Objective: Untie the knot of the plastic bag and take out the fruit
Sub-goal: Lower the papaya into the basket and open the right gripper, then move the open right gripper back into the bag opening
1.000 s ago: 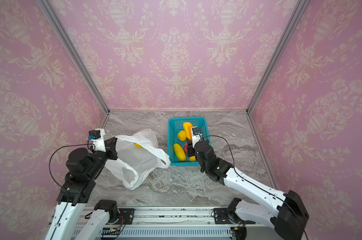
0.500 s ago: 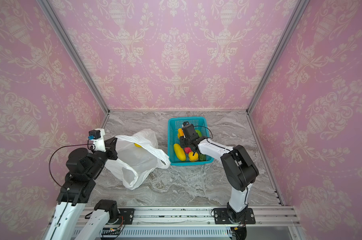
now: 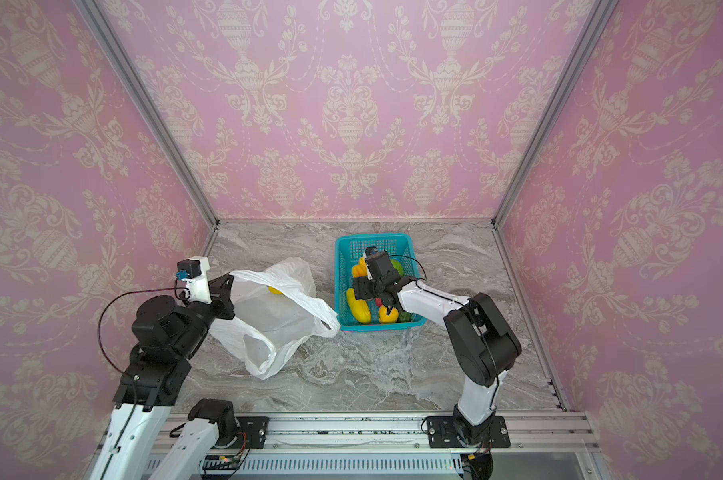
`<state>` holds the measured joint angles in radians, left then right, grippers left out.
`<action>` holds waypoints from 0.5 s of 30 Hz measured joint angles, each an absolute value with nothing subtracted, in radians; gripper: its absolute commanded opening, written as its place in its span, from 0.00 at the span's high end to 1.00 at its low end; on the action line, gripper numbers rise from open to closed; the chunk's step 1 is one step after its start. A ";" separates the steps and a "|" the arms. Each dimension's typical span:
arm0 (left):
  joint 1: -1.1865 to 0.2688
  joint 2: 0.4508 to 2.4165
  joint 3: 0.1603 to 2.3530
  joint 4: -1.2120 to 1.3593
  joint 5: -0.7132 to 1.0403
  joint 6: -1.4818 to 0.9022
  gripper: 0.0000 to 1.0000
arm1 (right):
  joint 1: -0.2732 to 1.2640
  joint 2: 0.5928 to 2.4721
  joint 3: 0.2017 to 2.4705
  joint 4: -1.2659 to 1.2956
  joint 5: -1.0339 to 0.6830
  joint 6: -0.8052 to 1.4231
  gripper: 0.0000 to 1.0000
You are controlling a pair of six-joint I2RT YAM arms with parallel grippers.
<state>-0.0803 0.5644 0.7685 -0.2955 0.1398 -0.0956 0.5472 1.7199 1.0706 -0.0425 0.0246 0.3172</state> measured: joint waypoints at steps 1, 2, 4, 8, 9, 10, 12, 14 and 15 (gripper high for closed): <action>-0.080 0.564 0.768 -0.295 0.140 -0.096 1.00 | 0.547 1.688 1.050 -0.038 0.023 0.317 0.14; -0.080 0.564 0.768 -0.295 0.140 -0.096 1.00 | 0.547 1.651 1.029 -0.032 0.023 0.317 0.14; -0.080 0.564 0.768 -0.295 0.140 -0.096 1.00 | 0.548 1.578 0.993 -0.010 0.023 0.317 0.14; -0.080 0.564 0.768 -0.295 0.140 -0.096 1.00 | 0.558 1.410 0.916 0.038 0.026 0.317 0.15; -0.080 0.564 0.768 -0.296 0.140 -0.096 1.00 | 0.562 1.373 0.901 0.049 0.025 0.316 0.15; -0.080 0.564 0.768 -0.295 0.140 -0.096 1.00 | 0.571 1.337 0.885 0.060 0.027 0.316 0.16; -0.080 0.564 0.768 -0.295 0.140 -0.096 1.00 | 0.601 1.264 0.851 0.078 0.038 0.313 0.22; -0.080 0.564 0.768 -0.295 0.140 -0.096 1.00 | 0.644 1.205 0.825 0.094 0.050 0.302 0.29; -0.080 0.564 0.768 -0.295 0.140 -0.096 1.00 | 0.675 1.174 0.813 0.102 0.058 0.290 0.32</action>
